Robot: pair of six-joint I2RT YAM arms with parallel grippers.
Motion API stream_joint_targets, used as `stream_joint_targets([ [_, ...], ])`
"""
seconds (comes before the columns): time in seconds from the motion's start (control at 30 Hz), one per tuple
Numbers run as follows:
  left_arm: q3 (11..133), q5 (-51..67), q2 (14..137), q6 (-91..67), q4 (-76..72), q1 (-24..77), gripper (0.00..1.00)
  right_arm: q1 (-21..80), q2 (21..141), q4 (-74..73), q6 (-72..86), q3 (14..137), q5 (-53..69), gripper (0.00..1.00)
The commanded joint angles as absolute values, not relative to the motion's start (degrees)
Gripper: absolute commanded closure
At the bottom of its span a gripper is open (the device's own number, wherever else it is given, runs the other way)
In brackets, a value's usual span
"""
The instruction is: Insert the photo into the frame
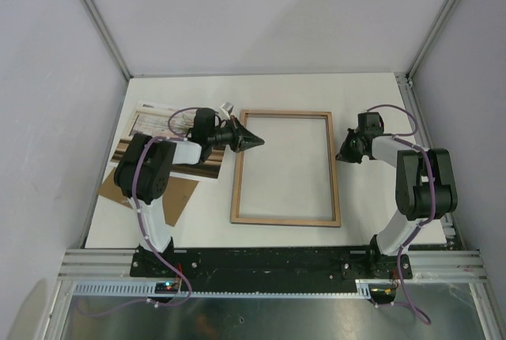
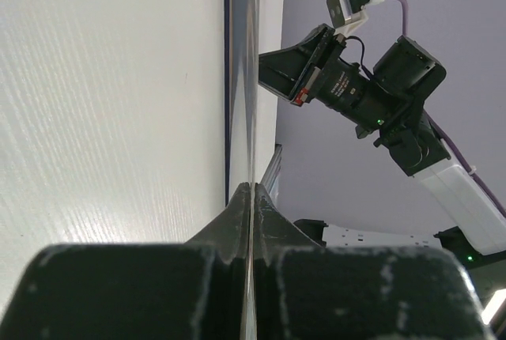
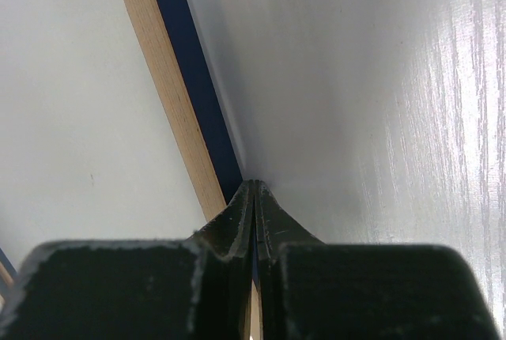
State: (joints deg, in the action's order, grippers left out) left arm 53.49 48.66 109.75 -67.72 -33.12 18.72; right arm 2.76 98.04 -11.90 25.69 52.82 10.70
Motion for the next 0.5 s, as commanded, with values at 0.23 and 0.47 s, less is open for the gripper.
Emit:
stream_joint_targets([
  [0.23, 56.62, 50.88, 112.76, -63.91, -35.78, 19.27, 0.98, 3.73, 99.06, -12.88, 24.84, 53.24, 10.90, 0.98],
  [0.47, 57.17, 50.72, 113.20, -62.10, -33.72, 19.18, 0.91, 3.93, 98.74, -12.96, 24.87, 53.31, 10.81, 0.98],
])
